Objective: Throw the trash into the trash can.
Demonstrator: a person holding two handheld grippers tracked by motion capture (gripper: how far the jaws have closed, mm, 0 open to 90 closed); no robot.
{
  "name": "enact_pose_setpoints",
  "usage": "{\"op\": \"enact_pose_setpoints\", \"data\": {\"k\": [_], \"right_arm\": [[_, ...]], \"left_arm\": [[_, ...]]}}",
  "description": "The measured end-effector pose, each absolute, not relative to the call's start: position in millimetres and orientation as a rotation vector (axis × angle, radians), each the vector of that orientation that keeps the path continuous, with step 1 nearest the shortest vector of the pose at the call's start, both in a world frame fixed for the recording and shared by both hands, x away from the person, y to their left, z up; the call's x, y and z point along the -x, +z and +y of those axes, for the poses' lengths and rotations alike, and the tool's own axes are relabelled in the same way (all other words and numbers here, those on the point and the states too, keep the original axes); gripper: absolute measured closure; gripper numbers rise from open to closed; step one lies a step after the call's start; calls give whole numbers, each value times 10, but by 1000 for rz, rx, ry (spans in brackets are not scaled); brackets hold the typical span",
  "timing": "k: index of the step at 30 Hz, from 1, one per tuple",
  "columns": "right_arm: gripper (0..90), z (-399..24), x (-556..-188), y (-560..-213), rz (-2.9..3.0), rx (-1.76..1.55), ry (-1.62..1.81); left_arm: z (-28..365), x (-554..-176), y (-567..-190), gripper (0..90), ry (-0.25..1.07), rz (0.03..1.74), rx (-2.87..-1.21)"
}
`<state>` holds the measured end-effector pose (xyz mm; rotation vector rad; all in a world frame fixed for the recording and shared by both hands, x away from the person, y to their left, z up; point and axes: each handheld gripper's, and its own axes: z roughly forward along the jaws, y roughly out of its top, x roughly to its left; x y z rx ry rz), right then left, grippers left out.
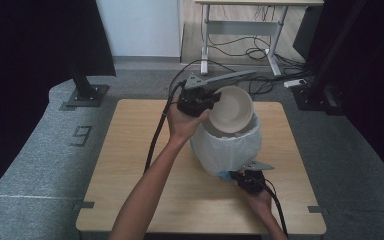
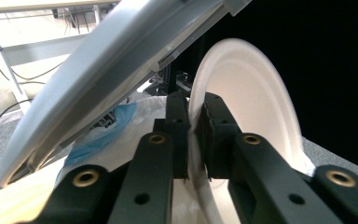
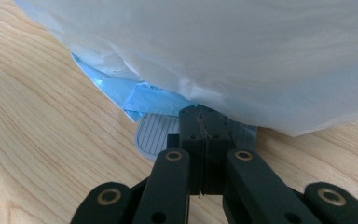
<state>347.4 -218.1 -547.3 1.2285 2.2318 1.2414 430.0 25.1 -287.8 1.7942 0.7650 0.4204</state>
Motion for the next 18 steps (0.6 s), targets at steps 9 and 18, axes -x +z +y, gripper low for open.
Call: {"op": "enact_pose_setpoints", "data": {"k": [9, 18], "right_arm": [[887, -2181, -3474, -5474, 2231, -1229, 1242], [887, -2178, -3470, -5474, 2228, -1232, 1241]], "left_arm": [[286, -4269, -2913, 532, 458, 761, -1801], [480, -4172, -2975, 490, 434, 750, -1804]]}}
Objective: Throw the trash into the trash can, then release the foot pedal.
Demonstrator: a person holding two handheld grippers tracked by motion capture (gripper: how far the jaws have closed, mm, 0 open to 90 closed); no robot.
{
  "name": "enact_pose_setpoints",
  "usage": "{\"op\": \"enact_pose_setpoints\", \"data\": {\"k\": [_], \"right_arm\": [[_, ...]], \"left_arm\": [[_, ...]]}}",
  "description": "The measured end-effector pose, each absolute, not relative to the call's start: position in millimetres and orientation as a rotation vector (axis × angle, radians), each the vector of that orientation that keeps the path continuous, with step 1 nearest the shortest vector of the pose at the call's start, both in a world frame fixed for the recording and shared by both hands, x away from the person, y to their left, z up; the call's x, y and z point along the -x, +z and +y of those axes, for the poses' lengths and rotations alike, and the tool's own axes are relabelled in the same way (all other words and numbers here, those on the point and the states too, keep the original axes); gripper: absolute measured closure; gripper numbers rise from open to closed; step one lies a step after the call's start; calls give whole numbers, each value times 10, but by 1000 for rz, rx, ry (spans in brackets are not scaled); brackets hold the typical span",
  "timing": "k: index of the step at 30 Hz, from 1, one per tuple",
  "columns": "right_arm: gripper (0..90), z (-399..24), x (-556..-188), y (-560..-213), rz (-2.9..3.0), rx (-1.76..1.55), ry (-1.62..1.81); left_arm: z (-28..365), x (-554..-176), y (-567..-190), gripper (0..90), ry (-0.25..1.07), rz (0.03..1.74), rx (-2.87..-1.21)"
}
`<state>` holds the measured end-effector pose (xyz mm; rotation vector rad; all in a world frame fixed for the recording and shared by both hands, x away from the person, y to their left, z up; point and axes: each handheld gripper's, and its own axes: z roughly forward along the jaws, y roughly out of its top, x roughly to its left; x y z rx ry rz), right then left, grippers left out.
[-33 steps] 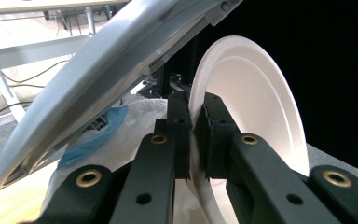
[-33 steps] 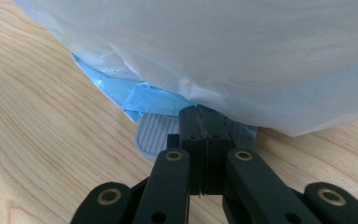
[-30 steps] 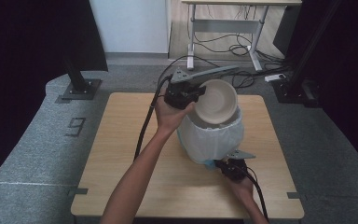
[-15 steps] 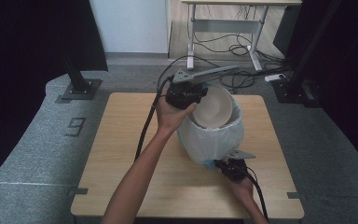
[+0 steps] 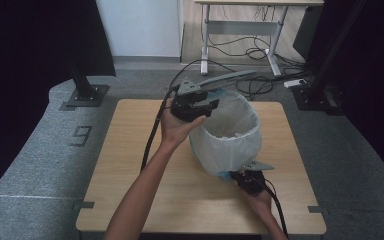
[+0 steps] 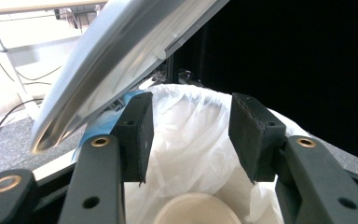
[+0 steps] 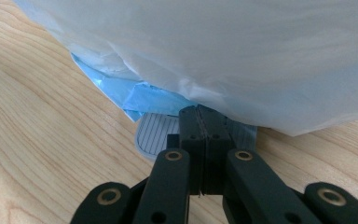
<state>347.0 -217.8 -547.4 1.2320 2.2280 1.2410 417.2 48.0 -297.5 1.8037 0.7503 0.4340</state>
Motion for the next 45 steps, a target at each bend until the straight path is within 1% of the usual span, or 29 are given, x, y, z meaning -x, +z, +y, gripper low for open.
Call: {"op": "enact_pose_setpoints", "data": {"k": [2, 4, 7, 10, 13, 19, 30, 35, 37, 38, 39, 40, 41, 42, 43, 45], "right_arm": [[887, -2177, -3468, -5474, 2226, -1235, 1242], [887, -2176, -3466, -5474, 2225, -1236, 1242], [887, -2178, -3466, -5475, 2225, -1237, 1244], [887, -2181, -3468, -5477, 2225, -1238, 1248], [886, -2182, -3466, -5479, 2224, -1241, 1251], [886, -2190, -3469, -5484, 2225, -1239, 1262], [828, -2208, -3482, -5482, 2243, -1248, 1296], [778, -2195, -3464, -5475, 2238, -1234, 1303], [744, -2185, -3442, -5455, 2227, -1226, 1312], [744, -2185, -3442, -5455, 2227, -1226, 1312], [712, -2182, -3429, -5441, 2220, -1220, 1324], [712, -2182, -3429, -5441, 2220, -1220, 1324], [690, -2183, -3419, -5429, 2212, -1216, 1338], [640, -2181, -3396, -5398, 2187, -1212, 1349], [640, -2181, -3396, -5398, 2187, -1212, 1349], [560, -2180, -3376, -5368, 2170, -1217, 1341]], "left_arm": [[545, -4147, -2998, 453, 398, 759, -1802], [641, -4089, -3019, 410, 401, 765, -1792], [708, -4049, -3028, 397, 411, 764, -1792], [792, -3989, -3045, 378, 453, 766, -1807], [883, -3919, -3071, 371, 481, 759, -1825], [972, -3854, -3111, 371, 473, 760, -1823], [1074, -3757, -3213, 369, 472, 755, -1841], [1144, -3712, -3285, 374, 472, 770, -1836], [1170, -3689, -3324, 376, 475, 775, -1833], [1179, -3680, -3340, 376, 475, 777, -1831], [1205, -3660, -3388, 377, 468, 782, -1827], [1205, -3660, -3388, 377, 468, 782, -1827], [1218, -3651, -3412, 377, 466, 784, -1828], [1243, -3633, -3461, 378, 459, 789, -1829], [1243, -3633, -3461, 377, 459, 789, -1829], [1269, -3616, -3510, 378, 458, 793, -1832]]}}
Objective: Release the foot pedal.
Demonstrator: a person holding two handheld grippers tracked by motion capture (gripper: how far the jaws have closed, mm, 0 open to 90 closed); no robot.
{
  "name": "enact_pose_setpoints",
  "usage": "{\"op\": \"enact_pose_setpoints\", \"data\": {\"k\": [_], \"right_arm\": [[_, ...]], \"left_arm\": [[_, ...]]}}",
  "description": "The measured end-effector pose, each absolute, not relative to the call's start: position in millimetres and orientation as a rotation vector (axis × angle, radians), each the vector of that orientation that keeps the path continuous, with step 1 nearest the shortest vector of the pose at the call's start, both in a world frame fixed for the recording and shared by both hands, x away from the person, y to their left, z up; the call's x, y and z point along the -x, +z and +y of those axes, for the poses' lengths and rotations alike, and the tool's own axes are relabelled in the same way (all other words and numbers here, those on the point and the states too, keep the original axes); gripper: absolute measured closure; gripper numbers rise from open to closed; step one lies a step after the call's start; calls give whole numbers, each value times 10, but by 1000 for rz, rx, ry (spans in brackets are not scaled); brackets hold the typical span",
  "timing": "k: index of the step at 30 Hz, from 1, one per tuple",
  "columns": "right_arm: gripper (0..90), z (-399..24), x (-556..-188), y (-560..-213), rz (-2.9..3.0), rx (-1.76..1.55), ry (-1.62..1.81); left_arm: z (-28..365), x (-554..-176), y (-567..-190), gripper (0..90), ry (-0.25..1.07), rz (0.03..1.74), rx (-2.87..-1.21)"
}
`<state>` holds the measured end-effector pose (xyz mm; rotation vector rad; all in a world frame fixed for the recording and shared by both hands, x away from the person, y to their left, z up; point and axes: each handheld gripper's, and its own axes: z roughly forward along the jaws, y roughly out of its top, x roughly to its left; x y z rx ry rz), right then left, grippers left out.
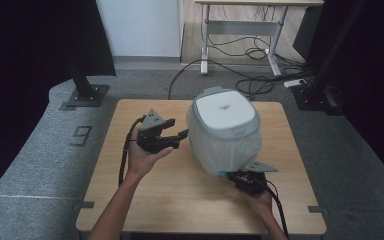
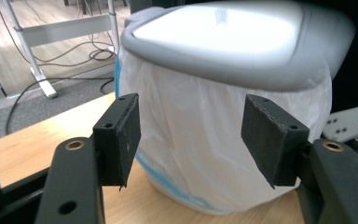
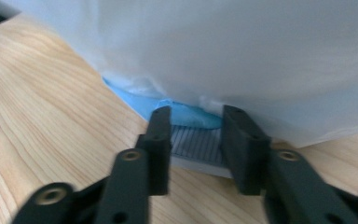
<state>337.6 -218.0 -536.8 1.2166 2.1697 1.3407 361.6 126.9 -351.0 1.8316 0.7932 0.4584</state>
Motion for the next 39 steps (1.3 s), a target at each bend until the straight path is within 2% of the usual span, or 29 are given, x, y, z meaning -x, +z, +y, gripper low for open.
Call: {"op": "enact_pose_setpoints", "data": {"k": [2, 21, 39], "right_arm": [[518, -2194, -3361, -5364, 2161, -1222, 1337], [434, -2318, -3156, -5243, 2133, -1211, 1349], [403, -2643, -3004, -5266, 2131, -1267, 1272]], "left_arm": [[1309, -3596, -3578, 378, 453, 802, -1835], [1546, -3265, -4058, 381, 434, 832, -1852], [1830, -2987, -4609, 382, 388, 925, -1904]]}}
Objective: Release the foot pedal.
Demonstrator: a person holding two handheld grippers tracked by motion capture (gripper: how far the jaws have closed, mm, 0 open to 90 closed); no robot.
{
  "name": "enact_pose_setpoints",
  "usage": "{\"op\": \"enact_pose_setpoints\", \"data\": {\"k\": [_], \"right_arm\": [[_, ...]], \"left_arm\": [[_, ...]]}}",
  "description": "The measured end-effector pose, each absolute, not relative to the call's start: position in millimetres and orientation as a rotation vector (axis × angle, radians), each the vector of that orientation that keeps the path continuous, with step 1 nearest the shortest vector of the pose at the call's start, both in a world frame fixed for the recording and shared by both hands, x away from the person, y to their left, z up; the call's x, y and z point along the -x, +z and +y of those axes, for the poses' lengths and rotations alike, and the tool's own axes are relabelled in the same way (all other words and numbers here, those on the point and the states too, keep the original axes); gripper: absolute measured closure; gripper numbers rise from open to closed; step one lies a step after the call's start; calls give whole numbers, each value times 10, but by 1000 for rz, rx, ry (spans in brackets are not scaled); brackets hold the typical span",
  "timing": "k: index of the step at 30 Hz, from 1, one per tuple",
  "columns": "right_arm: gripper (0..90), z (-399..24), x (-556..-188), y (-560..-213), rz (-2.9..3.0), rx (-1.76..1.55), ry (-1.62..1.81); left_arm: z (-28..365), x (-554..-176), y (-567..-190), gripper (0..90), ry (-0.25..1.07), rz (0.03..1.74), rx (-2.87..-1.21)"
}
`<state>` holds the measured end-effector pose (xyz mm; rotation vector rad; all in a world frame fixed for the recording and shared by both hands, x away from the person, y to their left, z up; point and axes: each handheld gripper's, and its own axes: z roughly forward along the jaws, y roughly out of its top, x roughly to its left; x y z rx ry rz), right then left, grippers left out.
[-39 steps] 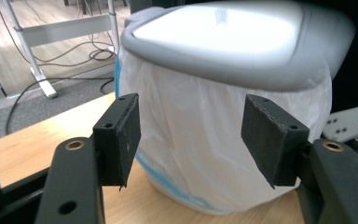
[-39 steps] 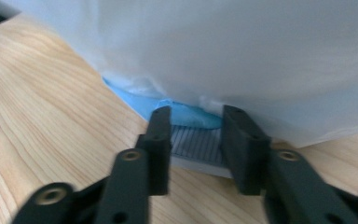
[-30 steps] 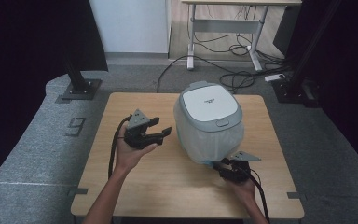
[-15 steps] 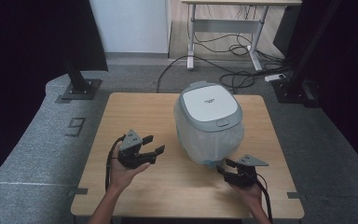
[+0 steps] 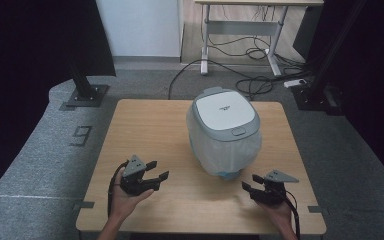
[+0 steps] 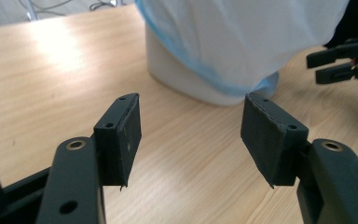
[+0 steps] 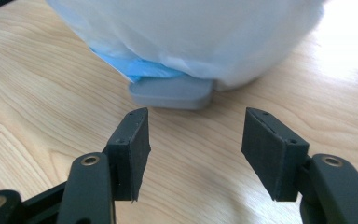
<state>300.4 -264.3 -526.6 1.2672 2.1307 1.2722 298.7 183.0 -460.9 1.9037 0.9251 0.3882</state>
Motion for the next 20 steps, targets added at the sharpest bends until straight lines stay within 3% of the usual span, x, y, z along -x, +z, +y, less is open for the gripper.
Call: {"op": "enact_pose_setpoints", "data": {"k": [20], "right_arm": [[383, -2750, -3073, -5354, 2135, -1334, 1211]], "left_arm": [[1915, -2978, -4881, 382, 366, 981, -1930]]}}
